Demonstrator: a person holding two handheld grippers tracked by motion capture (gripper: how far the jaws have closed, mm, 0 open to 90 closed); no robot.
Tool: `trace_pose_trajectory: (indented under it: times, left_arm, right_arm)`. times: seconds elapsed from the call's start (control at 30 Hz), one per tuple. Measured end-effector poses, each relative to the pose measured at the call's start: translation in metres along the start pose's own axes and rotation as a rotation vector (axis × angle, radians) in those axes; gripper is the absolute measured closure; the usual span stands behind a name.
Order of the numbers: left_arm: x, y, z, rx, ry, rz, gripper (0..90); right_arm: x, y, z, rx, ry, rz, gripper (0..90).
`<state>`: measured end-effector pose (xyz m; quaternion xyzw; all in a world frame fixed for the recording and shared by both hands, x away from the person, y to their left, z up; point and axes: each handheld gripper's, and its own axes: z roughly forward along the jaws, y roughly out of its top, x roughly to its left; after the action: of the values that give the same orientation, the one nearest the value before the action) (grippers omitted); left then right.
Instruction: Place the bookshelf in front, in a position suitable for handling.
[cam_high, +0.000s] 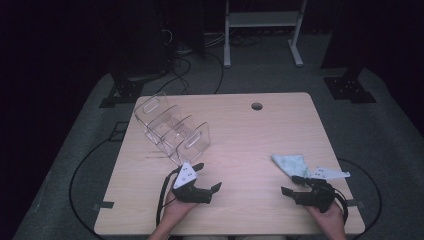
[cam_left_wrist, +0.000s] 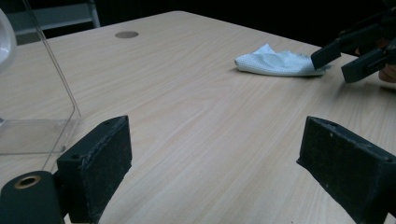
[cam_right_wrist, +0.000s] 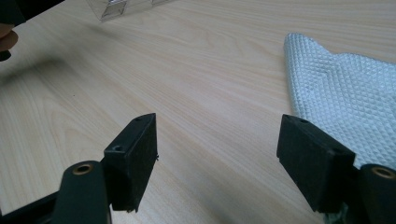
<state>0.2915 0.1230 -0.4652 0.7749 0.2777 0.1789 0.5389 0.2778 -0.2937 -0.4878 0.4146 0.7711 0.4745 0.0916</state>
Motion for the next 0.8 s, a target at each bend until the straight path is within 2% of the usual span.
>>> trace_pose_trajectory:
  times: [0.17,0.2,0.23,0.27,0.4,0.5,0.53,0.63,0.8]
  left_arm:
    - [0.001,0.003,-0.002,-0.007,-0.008,-0.007,8.6]
    - [0.001,0.007,-0.004,-0.001,0.003,0.018,8.6]
    - [0.001,0.007,-0.004,-0.001,0.003,0.018,8.6]
    - [0.002,0.011,-0.009,-0.006,-0.008,0.033,8.6]
    - [0.004,0.022,-0.02,-0.021,-0.017,0.037,8.6]
    - [0.005,0.027,-0.025,-0.026,-0.017,0.042,8.6]
    - [0.007,0.031,-0.031,-0.045,-0.003,0.051,8.7]
    - [0.009,0.035,-0.035,-0.056,0.005,0.049,8.7]
    - [0.018,0.045,-0.045,-0.074,-0.001,0.047,8.6]
  right_arm:
    - [-0.002,-0.001,0.001,0.006,0.0,0.004,28.4]
    - [-0.002,-0.001,0.0,0.0,-0.002,0.009,28.4]
    - [-0.002,-0.001,0.0,0.0,-0.002,0.009,28.4]
    - [-0.002,0.0,-0.001,-0.009,0.002,0.009,28.4]
    - [0.0,0.001,0.0,-0.009,0.003,0.006,28.4]
    - [0.0,0.001,0.001,-0.009,0.003,0.001,28.4]
    - [0.0,0.002,0.001,-0.004,0.004,0.003,28.3]
    - [0.0,0.002,0.001,-0.002,0.007,0.003,28.1]
    - [-0.002,0.004,0.0,-0.007,-0.003,0.001,27.4]
